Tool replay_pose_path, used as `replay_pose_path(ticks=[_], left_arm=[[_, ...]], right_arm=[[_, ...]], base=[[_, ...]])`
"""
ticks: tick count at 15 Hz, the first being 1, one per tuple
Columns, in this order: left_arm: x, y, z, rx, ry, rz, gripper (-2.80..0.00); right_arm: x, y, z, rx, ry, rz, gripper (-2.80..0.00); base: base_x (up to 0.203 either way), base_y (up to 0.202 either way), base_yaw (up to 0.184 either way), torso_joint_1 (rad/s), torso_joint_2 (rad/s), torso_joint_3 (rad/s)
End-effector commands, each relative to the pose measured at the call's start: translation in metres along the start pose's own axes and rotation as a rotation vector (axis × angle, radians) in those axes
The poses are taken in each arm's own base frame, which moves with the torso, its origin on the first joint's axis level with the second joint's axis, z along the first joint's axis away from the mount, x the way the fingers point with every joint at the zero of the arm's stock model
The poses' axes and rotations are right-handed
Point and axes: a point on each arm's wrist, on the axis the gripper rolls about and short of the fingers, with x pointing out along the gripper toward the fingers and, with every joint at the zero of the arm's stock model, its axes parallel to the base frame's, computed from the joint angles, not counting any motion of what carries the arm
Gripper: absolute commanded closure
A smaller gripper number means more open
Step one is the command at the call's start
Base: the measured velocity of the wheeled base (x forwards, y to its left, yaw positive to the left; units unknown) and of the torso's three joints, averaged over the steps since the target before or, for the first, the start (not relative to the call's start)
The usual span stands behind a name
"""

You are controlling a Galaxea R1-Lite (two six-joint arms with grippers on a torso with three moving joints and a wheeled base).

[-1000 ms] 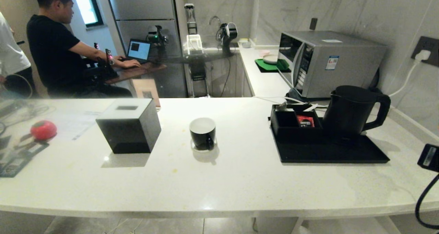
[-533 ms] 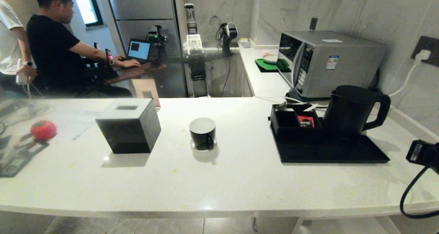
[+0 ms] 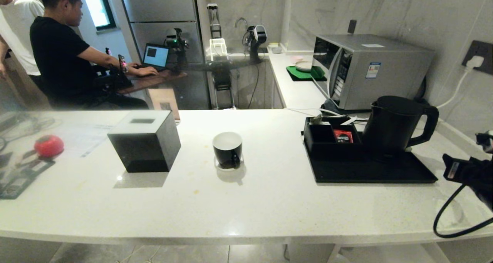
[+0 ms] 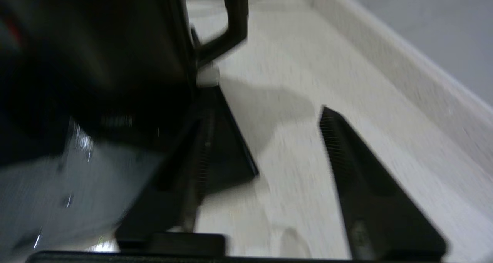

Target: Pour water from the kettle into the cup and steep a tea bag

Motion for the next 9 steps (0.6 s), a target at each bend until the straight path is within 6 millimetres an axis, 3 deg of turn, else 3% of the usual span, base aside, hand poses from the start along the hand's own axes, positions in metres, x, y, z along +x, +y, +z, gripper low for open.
replay_pose_path(ticks=[1,9], left_arm=[[0.0,0.0,0.0,0.0,0.0,0.0,0.0],[0.0,0.0,0.0,0.0,0.0,0.0,0.0]], right_arm=[[0.017,0.003,-0.02,0.0,-0.015,-0.002,-2.8],[0.049,0.006,0.0,0.022,-0.157,-0.004,-2.8]], base=[[0.0,0.0,0.0,0.0,0.0,0.0],[0.0,0.0,0.0,0.0,0.0,0.0]])
